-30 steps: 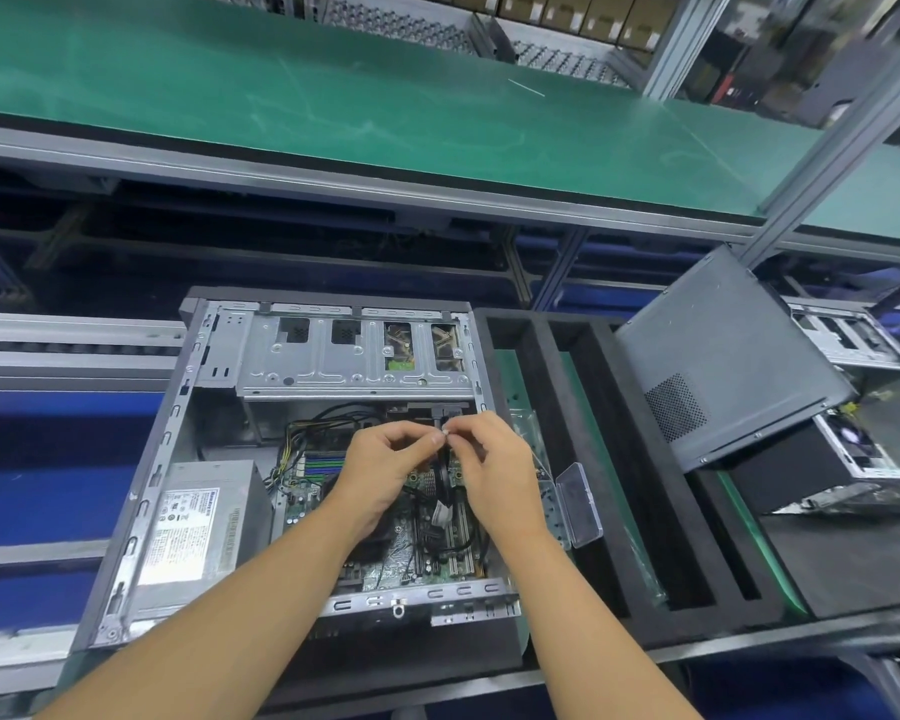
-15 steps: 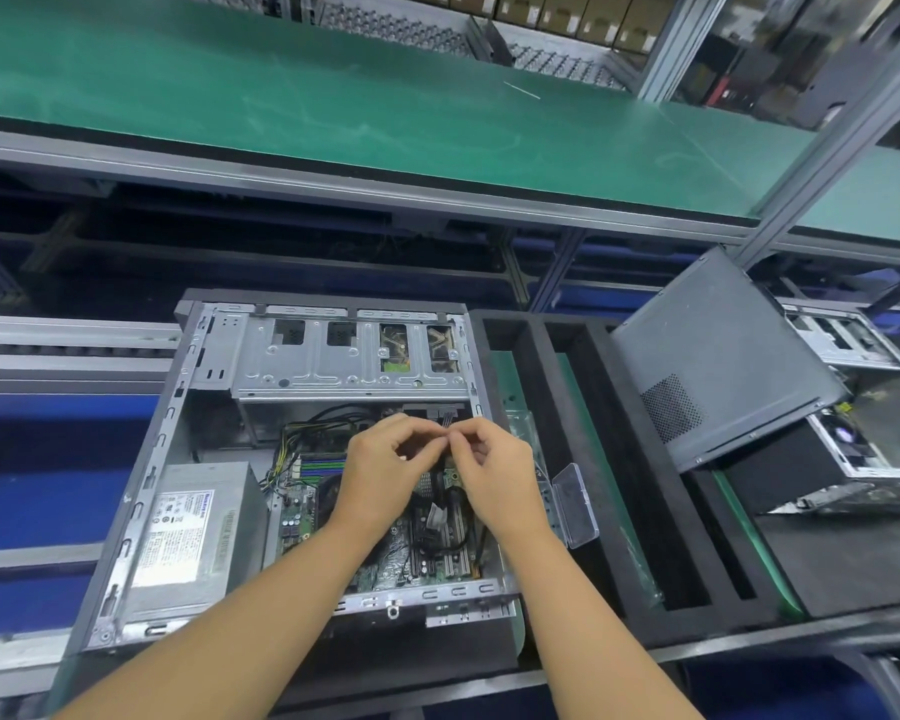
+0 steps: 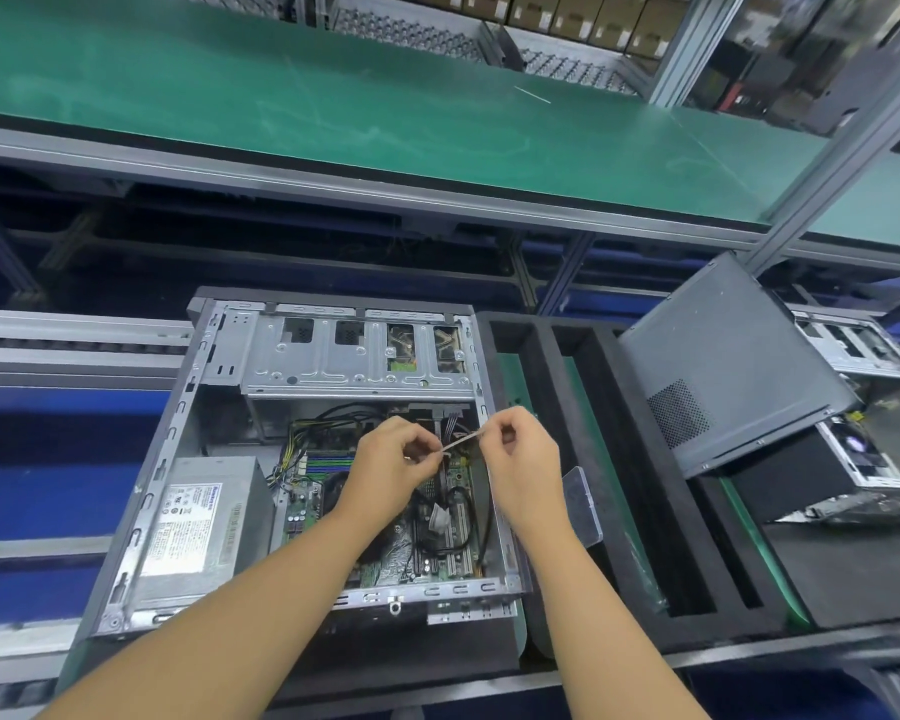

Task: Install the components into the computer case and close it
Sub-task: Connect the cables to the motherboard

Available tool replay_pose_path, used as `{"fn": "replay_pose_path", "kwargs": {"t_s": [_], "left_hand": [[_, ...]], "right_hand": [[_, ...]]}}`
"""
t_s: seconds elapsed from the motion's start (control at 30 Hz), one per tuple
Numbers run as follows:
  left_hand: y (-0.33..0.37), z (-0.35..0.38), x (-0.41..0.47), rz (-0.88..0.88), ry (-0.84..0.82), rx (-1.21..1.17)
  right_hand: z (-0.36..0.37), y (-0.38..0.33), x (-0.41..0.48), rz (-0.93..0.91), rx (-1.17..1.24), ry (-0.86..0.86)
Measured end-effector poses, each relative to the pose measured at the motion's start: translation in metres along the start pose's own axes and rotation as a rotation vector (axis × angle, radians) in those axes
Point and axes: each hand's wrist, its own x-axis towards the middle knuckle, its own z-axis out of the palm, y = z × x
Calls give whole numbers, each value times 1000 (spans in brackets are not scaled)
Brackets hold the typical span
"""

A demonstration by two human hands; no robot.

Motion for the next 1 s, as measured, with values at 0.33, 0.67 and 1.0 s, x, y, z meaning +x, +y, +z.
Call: {"fn": "replay_pose_path", "kwargs": {"t_s": [0.33, 0.67, 1.0], "left_hand": [[-14, 2, 10, -608, -368, -957], [-32, 6, 11, -528, -311, -776], [-28, 16, 12, -470, -198, -549]], "right_hand": [[9, -19, -7, -17, -653, -37], [23, -28, -10, -124, -1050, -160], [20, -35, -17, -123, -1141, -400]]}}
